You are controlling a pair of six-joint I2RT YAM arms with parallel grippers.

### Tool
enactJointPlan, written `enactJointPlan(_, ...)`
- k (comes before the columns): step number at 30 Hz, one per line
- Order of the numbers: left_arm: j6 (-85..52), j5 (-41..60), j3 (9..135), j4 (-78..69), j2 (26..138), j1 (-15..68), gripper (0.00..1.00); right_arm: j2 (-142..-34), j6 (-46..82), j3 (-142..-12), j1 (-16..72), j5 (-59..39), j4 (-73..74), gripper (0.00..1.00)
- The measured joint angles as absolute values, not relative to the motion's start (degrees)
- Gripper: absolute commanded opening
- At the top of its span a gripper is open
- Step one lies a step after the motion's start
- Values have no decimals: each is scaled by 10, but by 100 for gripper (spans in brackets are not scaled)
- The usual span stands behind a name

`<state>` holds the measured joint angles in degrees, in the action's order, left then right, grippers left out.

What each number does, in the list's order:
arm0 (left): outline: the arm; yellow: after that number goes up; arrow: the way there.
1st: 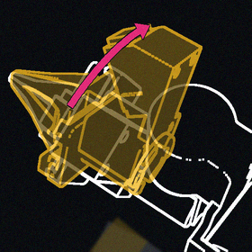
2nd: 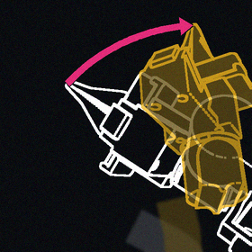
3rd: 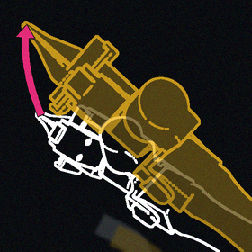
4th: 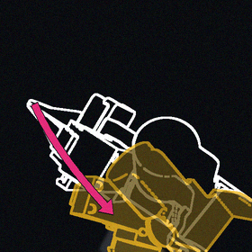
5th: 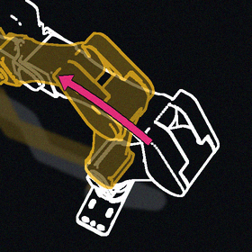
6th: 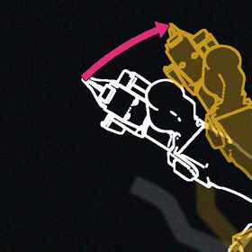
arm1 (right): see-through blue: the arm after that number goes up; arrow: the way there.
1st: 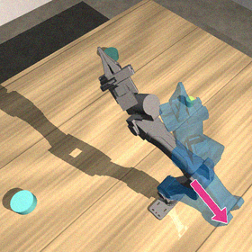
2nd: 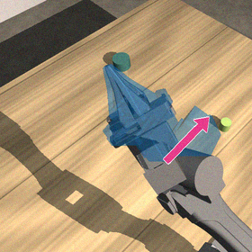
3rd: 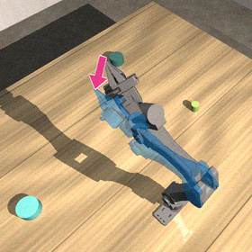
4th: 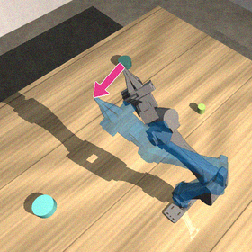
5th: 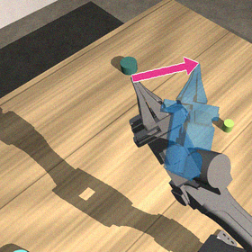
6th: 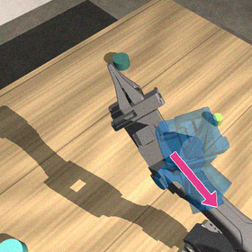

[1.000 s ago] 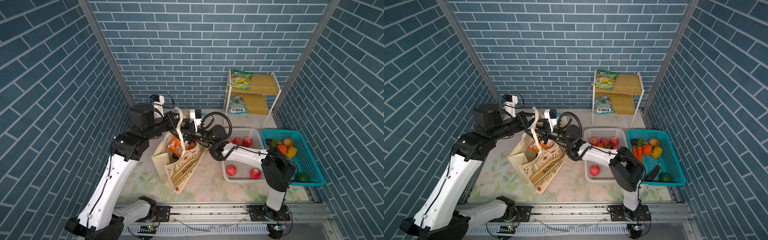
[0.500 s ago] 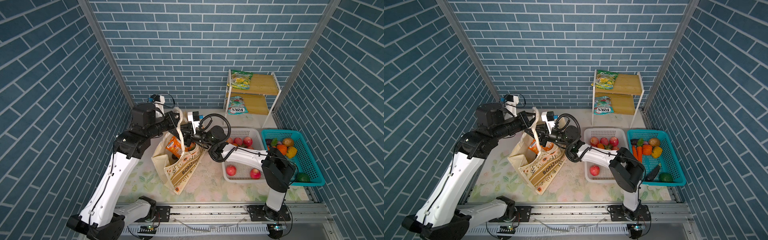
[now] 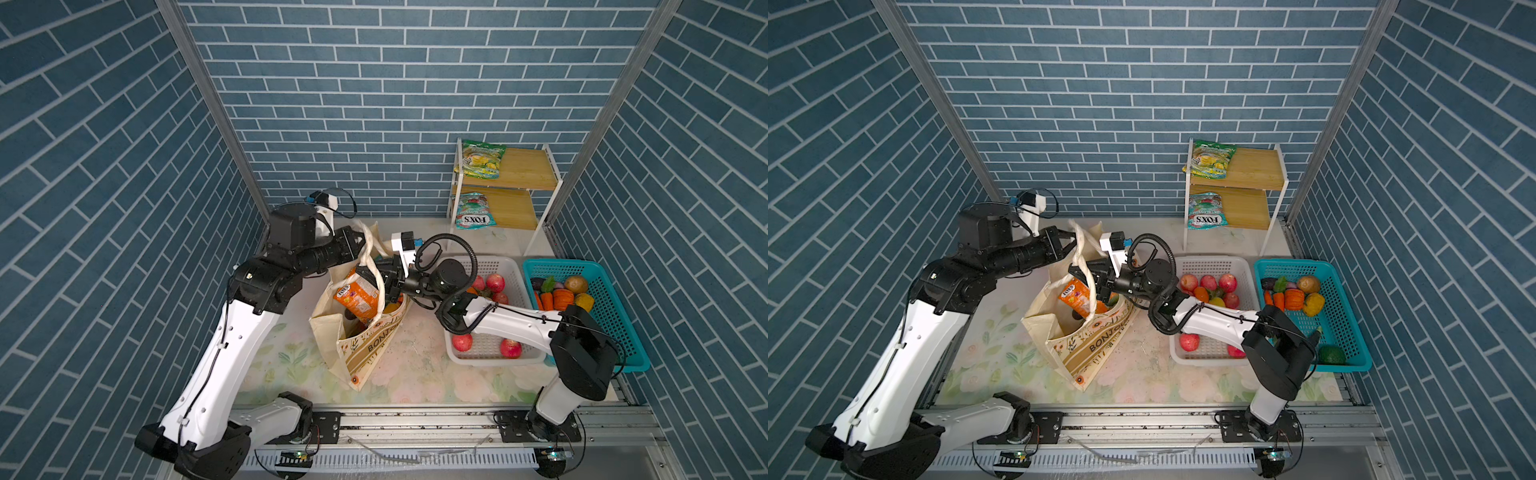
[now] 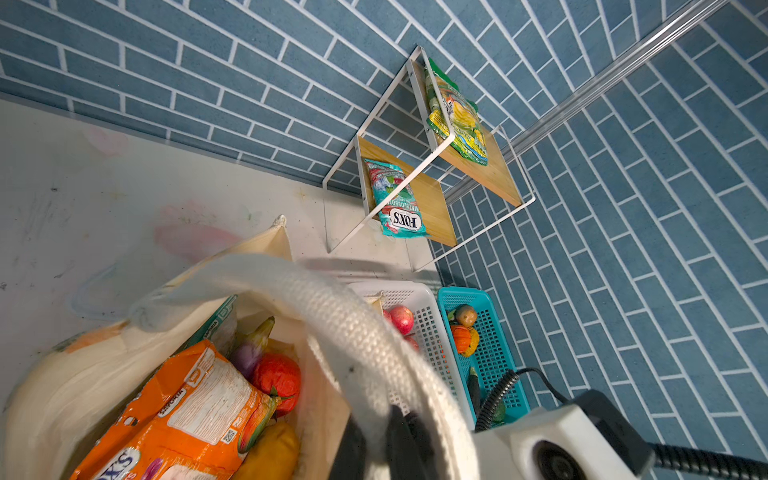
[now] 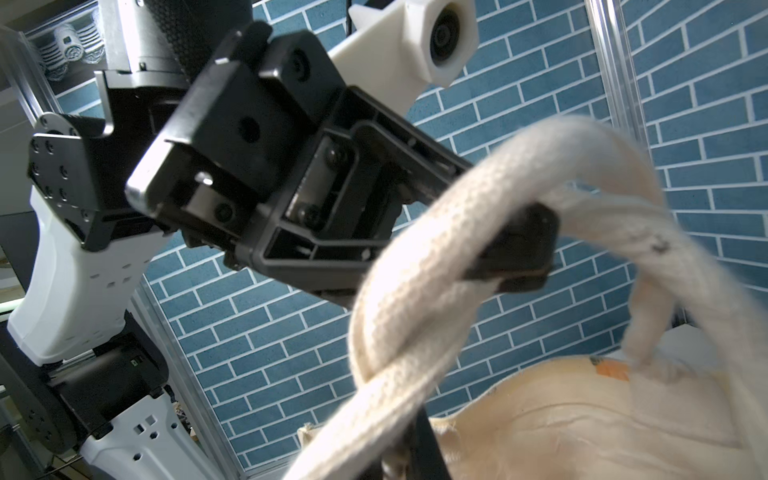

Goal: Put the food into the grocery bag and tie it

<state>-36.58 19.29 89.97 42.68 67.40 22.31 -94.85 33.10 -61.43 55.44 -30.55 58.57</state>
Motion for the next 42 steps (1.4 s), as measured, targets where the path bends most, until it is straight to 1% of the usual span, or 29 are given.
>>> enactJointPlan(8, -355, 201, 921, 476, 676, 224, 0, -903, 307, -551, 550, -291, 575, 0)
enactJointPlan(14, -336, 206, 927, 512, 676, 224, 0, -854, 242, -533, 548, -277, 500, 0)
enactJointPlan(21, -304, 204, 908, 548, 673, 223, 0, -806, 162, -517, 548, -237, 408, 0)
enactJointPlan(27, -271, 171, 911, 602, 675, 222, 0, -775, 113, -517, 548, -198, 345, 0)
enactJointPlan(35, -241, 95, 927, 662, 682, 222, 0, -746, 85, -491, 548, -118, 335, 0)
enactJointPlan(42, -232, 72, 927, 678, 683, 222, 0, -728, 87, -449, 551, -58, 384, 0)
